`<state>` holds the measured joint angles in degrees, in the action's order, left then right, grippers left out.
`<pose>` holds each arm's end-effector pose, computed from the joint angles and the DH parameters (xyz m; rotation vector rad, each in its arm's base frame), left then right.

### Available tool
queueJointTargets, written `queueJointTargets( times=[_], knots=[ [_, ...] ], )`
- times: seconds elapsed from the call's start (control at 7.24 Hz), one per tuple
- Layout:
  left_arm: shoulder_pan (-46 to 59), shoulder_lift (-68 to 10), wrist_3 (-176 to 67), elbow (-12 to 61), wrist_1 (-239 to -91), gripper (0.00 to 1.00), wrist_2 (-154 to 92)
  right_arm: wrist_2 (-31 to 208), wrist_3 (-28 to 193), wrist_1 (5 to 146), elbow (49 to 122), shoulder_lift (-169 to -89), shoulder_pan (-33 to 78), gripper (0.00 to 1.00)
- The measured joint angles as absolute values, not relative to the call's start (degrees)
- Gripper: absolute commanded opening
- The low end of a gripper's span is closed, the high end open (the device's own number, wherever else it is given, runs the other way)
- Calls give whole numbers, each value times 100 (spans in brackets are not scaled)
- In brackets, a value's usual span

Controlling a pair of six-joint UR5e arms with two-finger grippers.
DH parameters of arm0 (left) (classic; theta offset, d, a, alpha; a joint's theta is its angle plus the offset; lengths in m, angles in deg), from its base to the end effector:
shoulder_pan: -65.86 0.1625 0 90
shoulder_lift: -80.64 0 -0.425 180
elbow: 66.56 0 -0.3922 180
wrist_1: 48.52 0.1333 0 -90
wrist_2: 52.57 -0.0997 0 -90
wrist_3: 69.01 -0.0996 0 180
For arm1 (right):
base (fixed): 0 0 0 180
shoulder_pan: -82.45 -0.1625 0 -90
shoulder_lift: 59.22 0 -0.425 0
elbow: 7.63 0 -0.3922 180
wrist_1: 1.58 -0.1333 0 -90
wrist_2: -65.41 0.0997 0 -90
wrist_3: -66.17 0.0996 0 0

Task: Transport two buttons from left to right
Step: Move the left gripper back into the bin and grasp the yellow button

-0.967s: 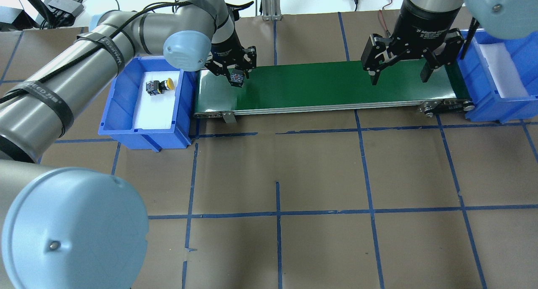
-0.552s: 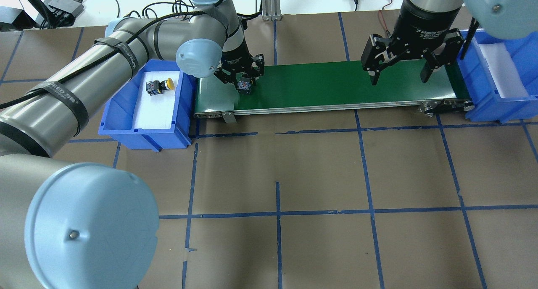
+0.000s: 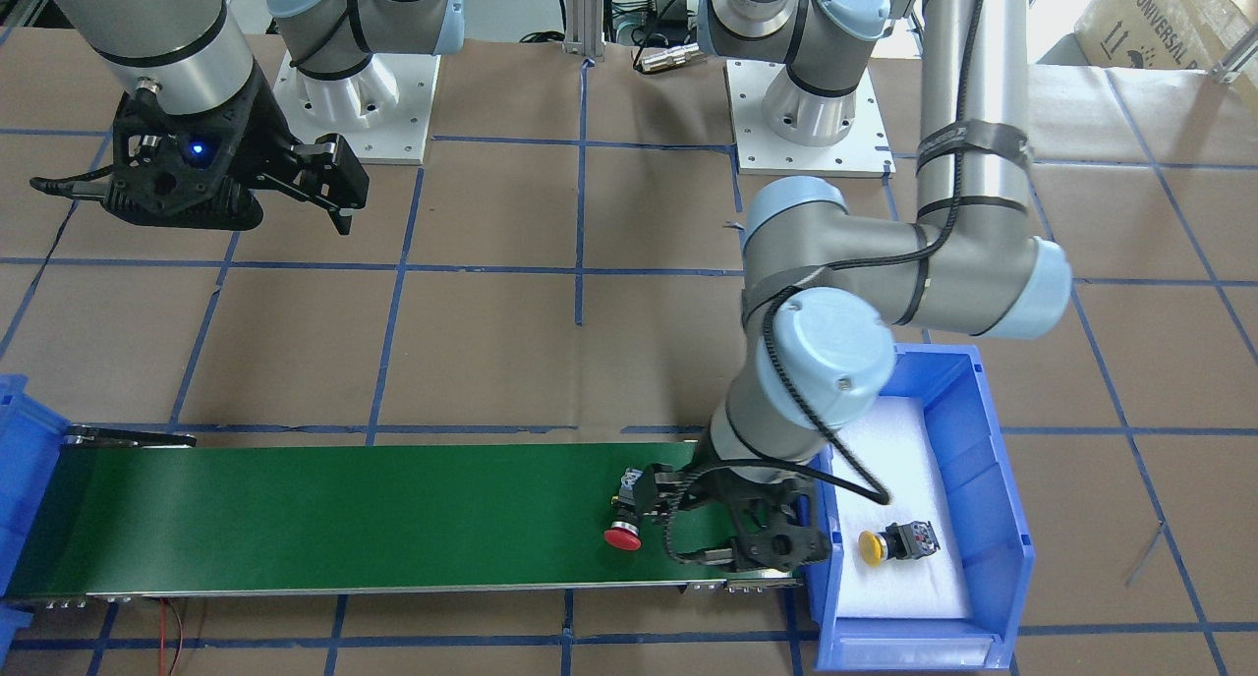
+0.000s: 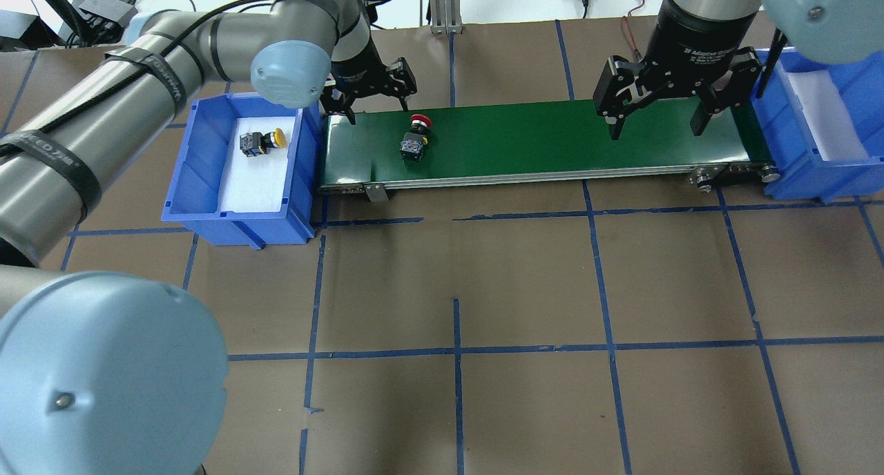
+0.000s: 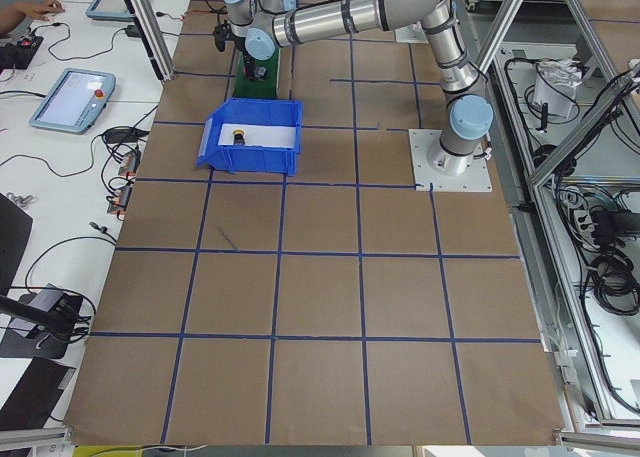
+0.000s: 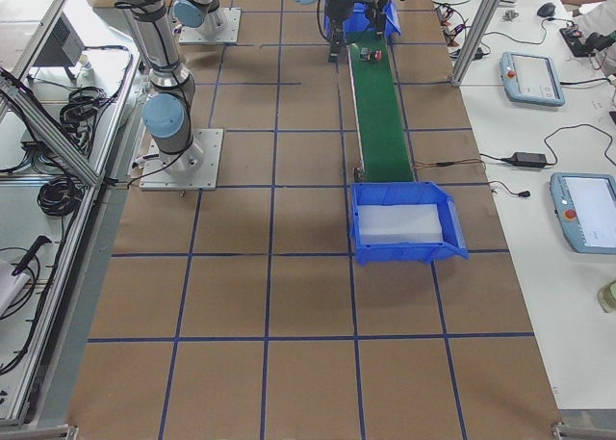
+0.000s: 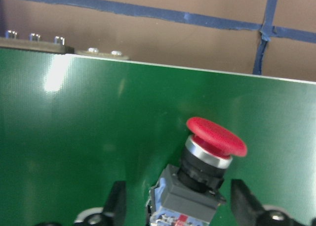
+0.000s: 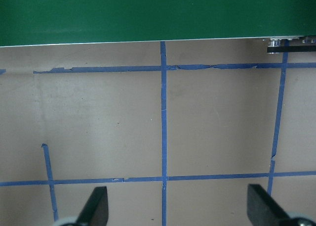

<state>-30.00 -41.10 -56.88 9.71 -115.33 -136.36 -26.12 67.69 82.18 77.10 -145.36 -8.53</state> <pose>-0.2153 -0.6864 0.3131 0.1577 -3.0144 0.1093 0.1394 -0.5093 0.4886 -0.0129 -3.1103 -0.1302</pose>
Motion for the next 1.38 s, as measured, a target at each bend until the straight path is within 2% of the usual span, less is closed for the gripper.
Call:
queueJointTargets(
  times=[0.41, 0.69, 1.24, 1.38],
  knots=[
    [-2072, -3698, -8469, 926, -11592, 100, -13600, -2609, 6768, 8218, 7710, -14536, -852, 100],
    [-1618, -3706, -10865, 975, -11604, 100, -13610, -2609, 6774, 8218, 7710, -14535, -852, 100],
    [-1376, -4324, -14061, 1292, -11659, 100, -13858, -2617, 6768, 8218, 7710, -14535, -852, 100],
    [-1377, -4483, -14383, 1327, -11673, 96, -13886, -2617, 6767, 8218, 7710, -14535, -852, 100]
  ],
)
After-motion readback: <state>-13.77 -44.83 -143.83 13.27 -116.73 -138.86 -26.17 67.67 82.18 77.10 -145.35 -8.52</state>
